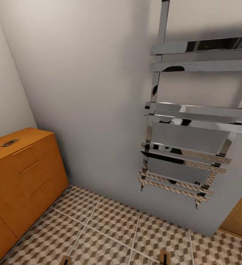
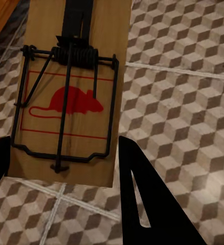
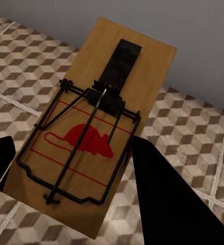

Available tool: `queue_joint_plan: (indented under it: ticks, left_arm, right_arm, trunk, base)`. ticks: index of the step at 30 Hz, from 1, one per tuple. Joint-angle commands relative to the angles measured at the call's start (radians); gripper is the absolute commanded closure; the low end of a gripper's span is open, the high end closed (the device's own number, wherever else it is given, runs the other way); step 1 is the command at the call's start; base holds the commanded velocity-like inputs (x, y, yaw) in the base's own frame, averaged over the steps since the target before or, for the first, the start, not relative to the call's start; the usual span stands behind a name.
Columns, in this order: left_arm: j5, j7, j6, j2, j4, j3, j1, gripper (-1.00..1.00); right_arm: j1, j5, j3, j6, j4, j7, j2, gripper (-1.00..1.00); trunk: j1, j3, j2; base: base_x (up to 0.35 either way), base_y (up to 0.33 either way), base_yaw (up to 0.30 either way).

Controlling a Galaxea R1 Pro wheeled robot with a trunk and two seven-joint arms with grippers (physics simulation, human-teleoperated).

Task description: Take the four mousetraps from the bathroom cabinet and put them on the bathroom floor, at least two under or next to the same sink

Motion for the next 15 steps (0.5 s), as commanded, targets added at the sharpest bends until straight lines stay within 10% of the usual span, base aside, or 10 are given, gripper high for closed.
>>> queue_joint_plan:
  ticks: [1, 15]
  left_arm:
    - [-0.001, 0.014, 0.001, 0.001, -0.002, -0.009, 0.000, 1.00]
    - [-0.002, 0.014, 0.001, -0.005, 0.012, -0.009, 0.000, 1.00]
  right_arm:
    - [-0.001, 0.006, 0.002, -0.002, 0.001, -0.002, 0.000, 1.00]
    - [-0.001, 0.006, 0.002, -0.001, 0.001, -0.002, 0.000, 1.00]
  trunk:
    - [0.000, 0.000, -0.001]
    - [0.000, 0.012, -0.001]
  base:
    - [0.000, 0.000, -0.186]
    - [0.000, 0.000, -0.186]
